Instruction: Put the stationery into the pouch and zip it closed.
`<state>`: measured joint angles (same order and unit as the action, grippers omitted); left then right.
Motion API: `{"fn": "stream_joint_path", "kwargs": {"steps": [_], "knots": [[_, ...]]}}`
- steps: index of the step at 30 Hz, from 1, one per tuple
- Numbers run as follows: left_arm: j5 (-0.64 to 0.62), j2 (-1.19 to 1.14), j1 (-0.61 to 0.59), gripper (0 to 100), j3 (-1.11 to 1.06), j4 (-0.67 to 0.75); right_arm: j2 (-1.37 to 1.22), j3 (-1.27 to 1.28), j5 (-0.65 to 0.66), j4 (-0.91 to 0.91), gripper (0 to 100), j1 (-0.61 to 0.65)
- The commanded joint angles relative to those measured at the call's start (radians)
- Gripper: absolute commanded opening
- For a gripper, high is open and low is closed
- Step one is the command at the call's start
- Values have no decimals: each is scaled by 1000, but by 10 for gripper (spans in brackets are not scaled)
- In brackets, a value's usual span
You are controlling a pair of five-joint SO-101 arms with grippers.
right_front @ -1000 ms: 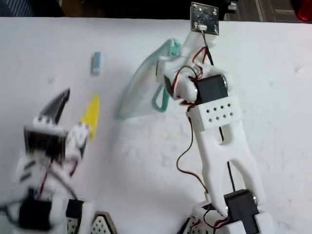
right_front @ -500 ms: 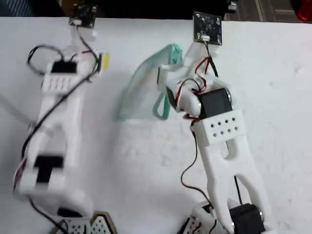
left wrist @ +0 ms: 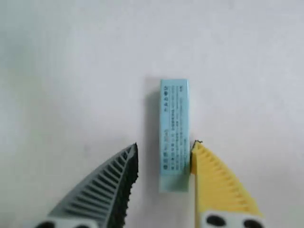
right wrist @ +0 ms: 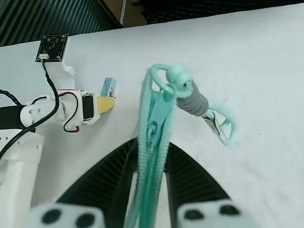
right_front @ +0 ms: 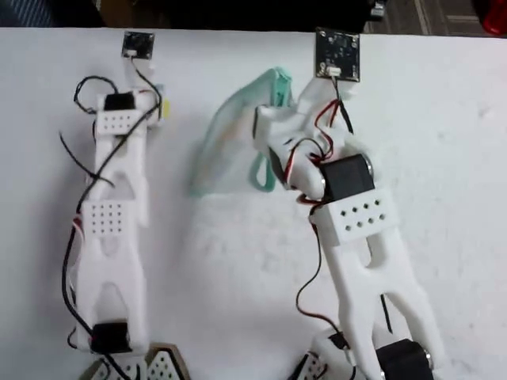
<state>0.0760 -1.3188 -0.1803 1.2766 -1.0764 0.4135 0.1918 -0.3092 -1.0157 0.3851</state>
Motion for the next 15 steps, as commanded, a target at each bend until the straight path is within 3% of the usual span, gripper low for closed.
{"fn": "stream_joint_path", "kwargs": {"steps": [1,8,12,15], "knots": [[-6,-127,7,221,371,-61,15,2,3,2,16,30],[55,-162,30,219,313,0,22,34,3,7,16,31],[72,-148,25,106,305,-15,22,35,3,7,16,30],[173,-145,31,38,308,-48,22,37,3,7,16,31]]}}
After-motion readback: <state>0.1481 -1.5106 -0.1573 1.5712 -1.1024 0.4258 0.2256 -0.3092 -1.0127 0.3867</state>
